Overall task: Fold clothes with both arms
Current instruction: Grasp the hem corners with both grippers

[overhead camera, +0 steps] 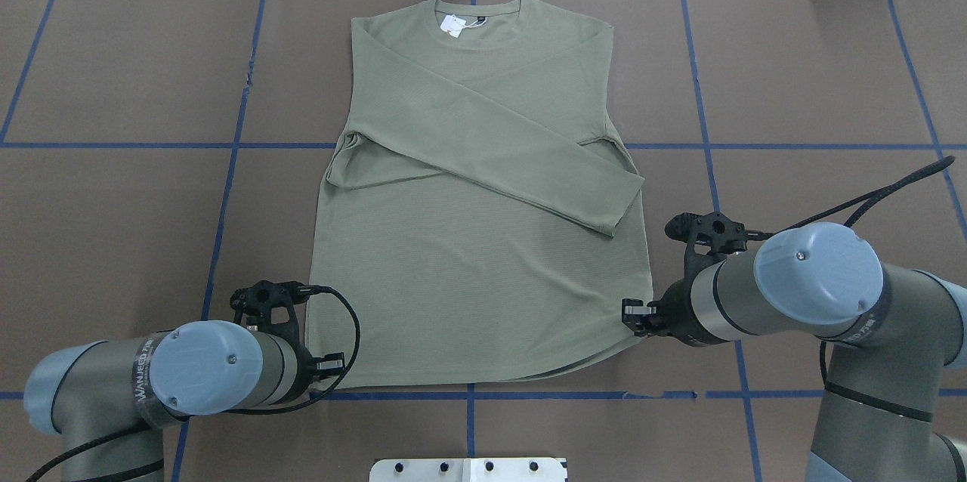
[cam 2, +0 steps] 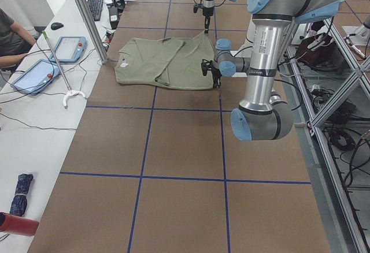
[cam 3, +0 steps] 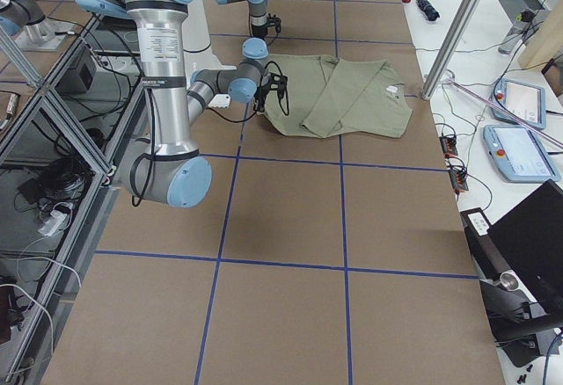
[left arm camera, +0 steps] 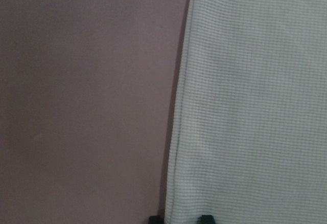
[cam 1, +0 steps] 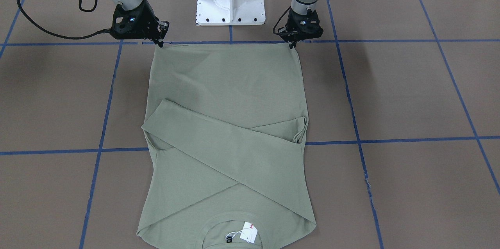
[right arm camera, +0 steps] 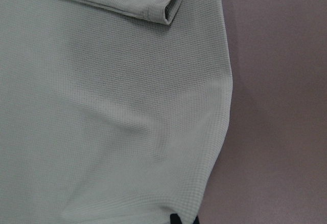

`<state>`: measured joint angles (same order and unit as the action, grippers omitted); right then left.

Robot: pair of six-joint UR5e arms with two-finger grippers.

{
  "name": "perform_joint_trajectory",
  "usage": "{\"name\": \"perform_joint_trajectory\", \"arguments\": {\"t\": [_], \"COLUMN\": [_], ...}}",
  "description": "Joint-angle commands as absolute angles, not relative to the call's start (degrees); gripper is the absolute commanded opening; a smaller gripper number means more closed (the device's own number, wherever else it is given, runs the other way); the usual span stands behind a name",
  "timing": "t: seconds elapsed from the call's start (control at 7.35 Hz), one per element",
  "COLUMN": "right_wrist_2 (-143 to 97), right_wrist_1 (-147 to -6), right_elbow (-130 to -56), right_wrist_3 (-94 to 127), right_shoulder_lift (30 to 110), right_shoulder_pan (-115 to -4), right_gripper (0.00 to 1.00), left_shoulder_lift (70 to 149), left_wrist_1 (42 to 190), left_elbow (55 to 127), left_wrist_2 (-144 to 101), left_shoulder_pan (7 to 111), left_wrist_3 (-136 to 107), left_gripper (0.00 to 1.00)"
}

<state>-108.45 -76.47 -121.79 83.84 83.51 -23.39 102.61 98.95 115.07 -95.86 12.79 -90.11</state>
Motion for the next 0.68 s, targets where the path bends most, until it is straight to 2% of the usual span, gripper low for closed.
{"name": "perform_joint_trajectory", "arguments": {"t": [0.0,0.54], "right_wrist_2": [-110.3,-116.2], "right_wrist_1": [-76.5,-76.6], "right_elbow": [-123.4,-131.6], "right_wrist_3": [83.7,83.9], "right_shoulder_lift": [84.1,90.3], "right_shoulder_pan": [-23.8,-24.7], "right_gripper": [0.0,0.0], "left_shoulder_lift": [102.2,102.0], "left_wrist_1": [97.7,81.2], "left_elbow": [118.8,131.4], "left_wrist_2": [-96.2,-96.5], "left_shoulder_pan": [13.2,12.7], "left_wrist_3": [-90.3,-89.6], "left_gripper": [0.0,0.0]}}
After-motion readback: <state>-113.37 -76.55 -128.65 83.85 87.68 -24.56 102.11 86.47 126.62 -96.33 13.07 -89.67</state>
